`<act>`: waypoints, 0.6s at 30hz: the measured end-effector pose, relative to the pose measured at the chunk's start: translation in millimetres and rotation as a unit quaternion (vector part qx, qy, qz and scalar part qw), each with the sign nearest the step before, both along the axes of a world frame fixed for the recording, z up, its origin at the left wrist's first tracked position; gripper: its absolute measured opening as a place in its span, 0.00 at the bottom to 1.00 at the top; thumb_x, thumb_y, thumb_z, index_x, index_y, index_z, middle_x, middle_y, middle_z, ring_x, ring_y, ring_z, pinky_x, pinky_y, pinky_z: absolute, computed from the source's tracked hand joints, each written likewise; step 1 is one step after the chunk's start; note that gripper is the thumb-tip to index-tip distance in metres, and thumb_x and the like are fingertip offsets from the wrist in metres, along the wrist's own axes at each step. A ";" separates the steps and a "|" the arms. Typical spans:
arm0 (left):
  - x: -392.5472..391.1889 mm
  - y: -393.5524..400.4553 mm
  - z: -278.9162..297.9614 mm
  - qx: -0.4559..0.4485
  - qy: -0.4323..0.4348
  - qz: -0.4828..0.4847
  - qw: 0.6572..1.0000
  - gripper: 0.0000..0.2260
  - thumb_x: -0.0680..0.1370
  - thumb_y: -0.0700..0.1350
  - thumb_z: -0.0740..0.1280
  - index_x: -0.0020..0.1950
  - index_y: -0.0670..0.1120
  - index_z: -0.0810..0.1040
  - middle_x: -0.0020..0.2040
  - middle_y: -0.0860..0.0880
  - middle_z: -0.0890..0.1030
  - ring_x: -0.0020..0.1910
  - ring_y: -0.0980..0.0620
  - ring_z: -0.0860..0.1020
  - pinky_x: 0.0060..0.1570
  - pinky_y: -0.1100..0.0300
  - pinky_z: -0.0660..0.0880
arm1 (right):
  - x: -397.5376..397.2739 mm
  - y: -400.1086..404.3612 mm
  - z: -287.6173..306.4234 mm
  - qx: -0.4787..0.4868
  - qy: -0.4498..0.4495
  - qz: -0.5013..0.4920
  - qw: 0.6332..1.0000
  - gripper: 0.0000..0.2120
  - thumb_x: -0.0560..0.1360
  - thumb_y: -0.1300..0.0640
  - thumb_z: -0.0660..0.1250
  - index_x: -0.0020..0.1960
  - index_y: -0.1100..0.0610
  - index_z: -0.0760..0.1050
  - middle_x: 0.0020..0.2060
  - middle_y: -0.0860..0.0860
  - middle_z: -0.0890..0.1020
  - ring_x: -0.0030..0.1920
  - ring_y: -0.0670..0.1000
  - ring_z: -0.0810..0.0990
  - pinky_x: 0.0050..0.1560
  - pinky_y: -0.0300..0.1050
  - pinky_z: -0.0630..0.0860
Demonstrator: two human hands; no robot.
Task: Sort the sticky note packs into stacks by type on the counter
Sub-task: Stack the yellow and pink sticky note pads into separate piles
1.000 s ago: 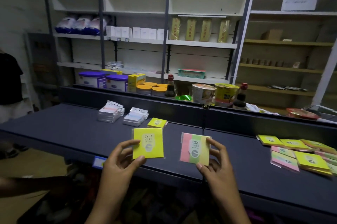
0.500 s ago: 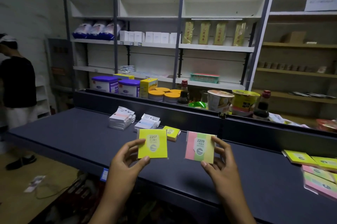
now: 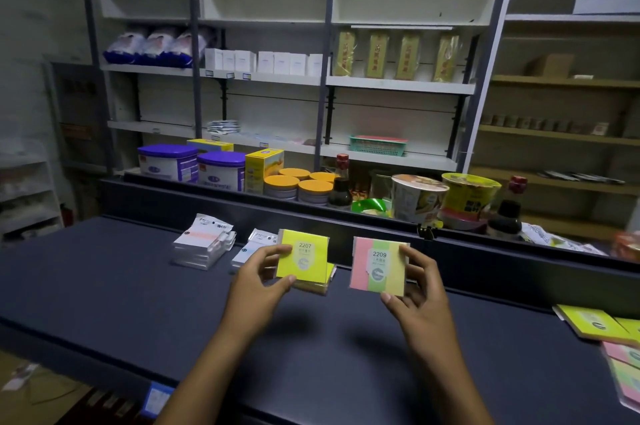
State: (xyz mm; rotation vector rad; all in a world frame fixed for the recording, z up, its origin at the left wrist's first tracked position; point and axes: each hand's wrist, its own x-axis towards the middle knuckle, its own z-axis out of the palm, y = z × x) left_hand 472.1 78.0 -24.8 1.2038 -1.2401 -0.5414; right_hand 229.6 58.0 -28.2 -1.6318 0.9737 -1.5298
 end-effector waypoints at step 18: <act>22.2 -114.8 -35.1 0.122 -0.260 -0.054 0.956 0.16 0.79 0.41 0.67 0.67 0.47 0.74 0.64 0.46 0.76 0.61 0.48 0.75 0.62 0.58 0.69 | 56.3 -68.4 11.5 0.001 0.045 -0.082 0.996 0.33 0.73 0.73 0.70 0.67 0.44 0.69 0.59 0.47 0.78 0.55 0.44 0.82 0.47 0.38 0.80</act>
